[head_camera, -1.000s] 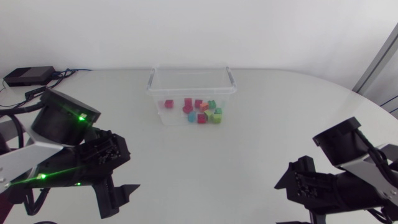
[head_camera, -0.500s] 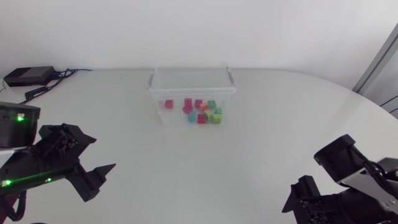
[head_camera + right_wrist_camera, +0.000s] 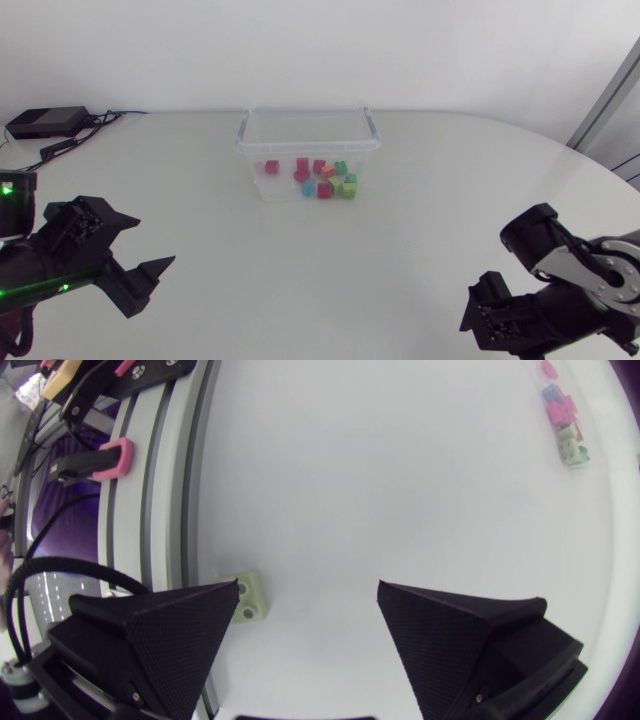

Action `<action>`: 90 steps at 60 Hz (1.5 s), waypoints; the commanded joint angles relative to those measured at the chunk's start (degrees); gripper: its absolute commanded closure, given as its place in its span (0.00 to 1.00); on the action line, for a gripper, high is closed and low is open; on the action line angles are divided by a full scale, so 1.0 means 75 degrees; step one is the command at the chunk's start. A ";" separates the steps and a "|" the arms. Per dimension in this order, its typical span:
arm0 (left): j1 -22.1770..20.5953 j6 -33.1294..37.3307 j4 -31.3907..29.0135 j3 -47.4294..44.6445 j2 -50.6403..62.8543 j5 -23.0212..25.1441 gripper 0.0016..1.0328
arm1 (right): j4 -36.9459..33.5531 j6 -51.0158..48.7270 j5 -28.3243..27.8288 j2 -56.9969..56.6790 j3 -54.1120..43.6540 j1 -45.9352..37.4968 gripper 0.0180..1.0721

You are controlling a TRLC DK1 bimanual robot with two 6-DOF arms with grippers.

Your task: Pick up the duplo bricks and place them in the container

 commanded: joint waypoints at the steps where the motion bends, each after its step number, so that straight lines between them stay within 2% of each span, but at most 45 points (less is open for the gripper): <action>1: 0.0054 -0.0056 0.0025 -0.0201 -0.0129 0.0090 0.04 | -0.0040 -0.0728 0.0083 0.0454 0.0288 -0.0250 0.05; 13: 0.0218 -0.0021 -0.0010 -0.0201 -0.0164 0.0277 0.04 | -0.0274 -0.1115 0.0095 0.1297 0.0756 -0.0449 0.05; 22: 0.0171 -0.0056 -0.0010 -0.0201 -0.0152 0.0277 0.04 | -0.1235 -0.1654 -0.0186 0.1801 0.1588 -0.0824 0.05; 37: 0.0218 -0.0033 -0.0080 -0.0131 -0.0141 0.0266 0.04 | -0.1680 -0.1889 -0.0128 0.2164 0.1436 -0.0496 0.05; 60: 0.0124 -0.0115 -0.0080 -0.0037 -0.0059 0.0277 0.04 | -0.0333 -0.0963 0.0224 0.2446 0.0475 0.0875 0.05; 90: 0.0112 -0.0115 -0.0068 -0.0107 -0.0059 0.0277 0.04 | 0.0933 -0.0693 0.0728 0.3161 0.0686 0.0875 0.05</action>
